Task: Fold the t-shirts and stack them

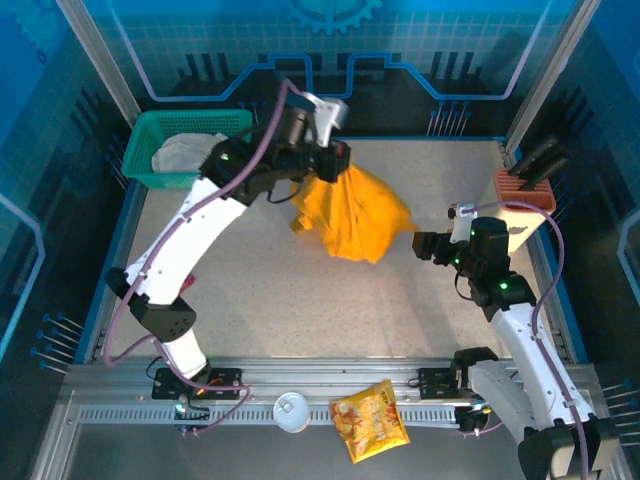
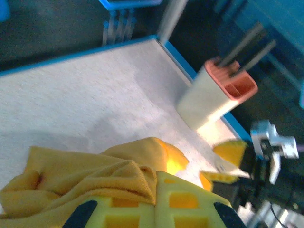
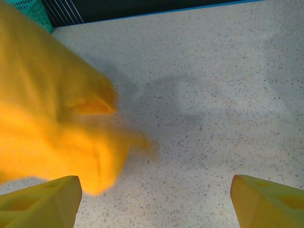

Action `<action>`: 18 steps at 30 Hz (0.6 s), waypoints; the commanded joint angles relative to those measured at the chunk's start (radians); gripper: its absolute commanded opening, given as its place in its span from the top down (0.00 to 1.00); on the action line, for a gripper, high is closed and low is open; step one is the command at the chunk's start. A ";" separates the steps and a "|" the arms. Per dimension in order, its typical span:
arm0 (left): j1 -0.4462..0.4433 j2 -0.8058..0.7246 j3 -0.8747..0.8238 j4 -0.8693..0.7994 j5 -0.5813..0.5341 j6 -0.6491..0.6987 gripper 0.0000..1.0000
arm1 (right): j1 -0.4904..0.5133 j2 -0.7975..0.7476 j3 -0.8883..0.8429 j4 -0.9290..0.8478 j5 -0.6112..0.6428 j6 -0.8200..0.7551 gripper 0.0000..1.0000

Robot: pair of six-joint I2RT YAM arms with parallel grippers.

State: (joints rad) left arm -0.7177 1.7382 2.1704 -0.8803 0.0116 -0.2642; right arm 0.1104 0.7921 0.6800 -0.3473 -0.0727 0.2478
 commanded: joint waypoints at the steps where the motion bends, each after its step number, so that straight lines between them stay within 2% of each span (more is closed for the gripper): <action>1: -0.078 0.065 -0.060 0.064 -0.028 -0.036 1.00 | -0.006 -0.019 0.034 -0.012 -0.018 0.003 0.18; 7: -0.137 0.194 -0.187 0.169 -0.026 -0.154 1.00 | -0.006 0.013 0.094 -0.108 -0.008 -0.008 0.19; 9: -0.141 0.208 -0.231 0.207 -0.028 -0.180 1.00 | -0.006 0.023 0.115 -0.147 -0.008 -0.004 0.11; 10: -0.140 0.211 -0.247 0.219 -0.039 -0.188 1.00 | -0.006 0.025 0.122 -0.168 -0.003 0.007 0.01; 15: -0.137 0.229 -0.233 0.208 -0.121 -0.193 1.00 | -0.006 0.029 0.130 -0.250 -0.022 0.040 0.00; 18: -0.134 0.252 -0.212 0.199 -0.130 -0.211 1.00 | -0.006 0.056 0.129 -0.306 -0.056 0.084 0.00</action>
State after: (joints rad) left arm -0.8539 1.9953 1.9167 -0.7086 -0.0742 -0.4393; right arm 0.1101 0.8253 0.7860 -0.5510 -0.0906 0.2787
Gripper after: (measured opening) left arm 0.054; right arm 0.996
